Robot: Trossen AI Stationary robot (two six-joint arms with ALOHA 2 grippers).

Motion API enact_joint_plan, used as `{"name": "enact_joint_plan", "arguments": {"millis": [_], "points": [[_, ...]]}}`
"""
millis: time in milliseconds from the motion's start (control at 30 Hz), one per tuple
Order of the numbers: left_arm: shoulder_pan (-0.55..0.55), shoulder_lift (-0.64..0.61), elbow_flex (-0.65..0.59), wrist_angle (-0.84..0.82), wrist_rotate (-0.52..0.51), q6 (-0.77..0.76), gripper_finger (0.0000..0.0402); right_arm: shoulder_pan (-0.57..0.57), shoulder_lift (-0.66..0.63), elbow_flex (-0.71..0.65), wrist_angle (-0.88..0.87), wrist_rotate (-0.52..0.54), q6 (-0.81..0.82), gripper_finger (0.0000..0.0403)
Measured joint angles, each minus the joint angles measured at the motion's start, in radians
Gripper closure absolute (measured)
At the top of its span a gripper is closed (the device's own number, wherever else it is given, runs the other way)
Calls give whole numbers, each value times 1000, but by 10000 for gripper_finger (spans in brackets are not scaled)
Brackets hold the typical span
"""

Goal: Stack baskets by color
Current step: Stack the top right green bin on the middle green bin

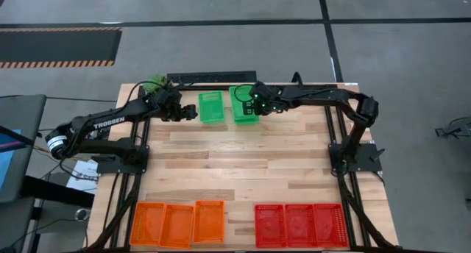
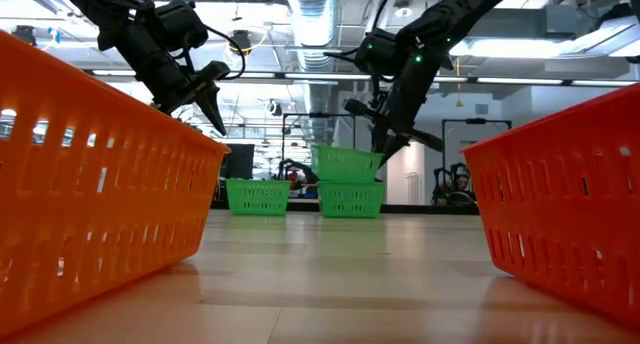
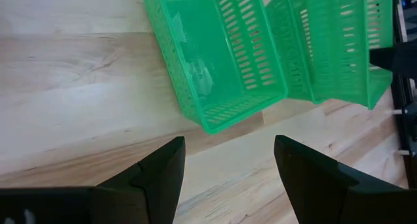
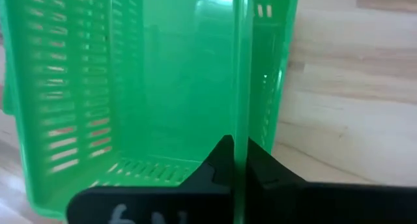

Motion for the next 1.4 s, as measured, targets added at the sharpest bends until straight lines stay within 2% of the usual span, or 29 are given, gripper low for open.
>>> {"name": "enact_joint_plan", "arguments": {"millis": [300, 533, 800, 1400], "points": [[0, 0, 0, 0, -1, 0, 178, -1, 15, 0, -21, 24, -9, 391], [0, 0, 0, 0, -2, 0, 178, -1, 14, 0, -30, 24, -17, 377], [0, 0, 0, 0, -2, -1, 178, -1, 14, 0, -50, 28, -29, 384], [0, 0, 0, 0, -1, -3, 178, -1, 14, 0, -50, 31, -30, 339]]}}
